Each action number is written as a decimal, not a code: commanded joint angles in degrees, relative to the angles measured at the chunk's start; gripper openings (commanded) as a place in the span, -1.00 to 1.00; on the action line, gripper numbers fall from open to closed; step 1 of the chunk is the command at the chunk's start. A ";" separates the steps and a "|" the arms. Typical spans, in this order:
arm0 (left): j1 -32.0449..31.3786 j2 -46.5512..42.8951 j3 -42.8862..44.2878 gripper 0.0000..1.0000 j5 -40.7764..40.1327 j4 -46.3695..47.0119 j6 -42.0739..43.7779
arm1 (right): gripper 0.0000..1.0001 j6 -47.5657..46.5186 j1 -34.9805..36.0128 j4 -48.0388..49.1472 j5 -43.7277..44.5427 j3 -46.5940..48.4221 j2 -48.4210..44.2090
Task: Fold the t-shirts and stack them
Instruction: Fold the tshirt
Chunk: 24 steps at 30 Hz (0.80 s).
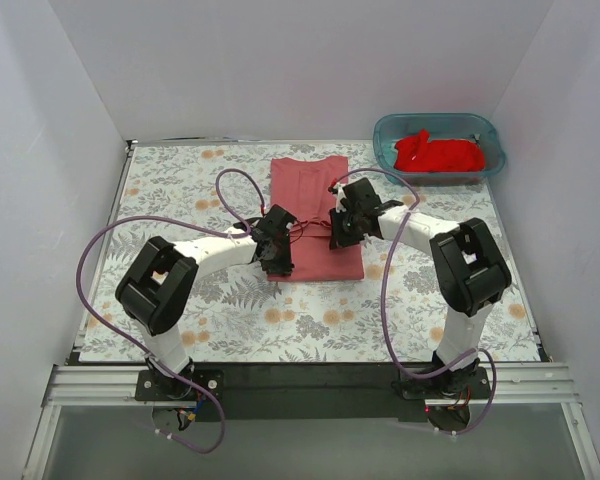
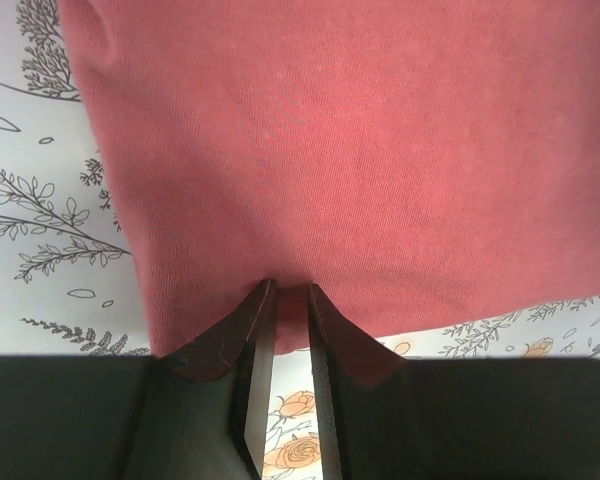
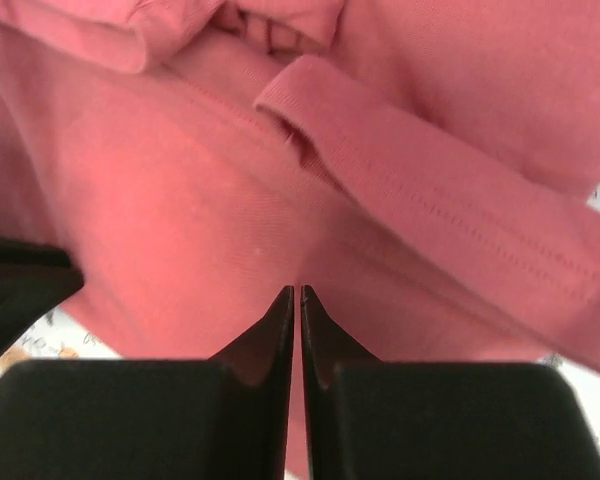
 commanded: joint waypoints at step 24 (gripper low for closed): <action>-0.13 -15.71 -13.29 -0.63 4.00 -6.87 -3.20 | -0.49 6.17 2.05 29.16 -22.14 -2.00 0.81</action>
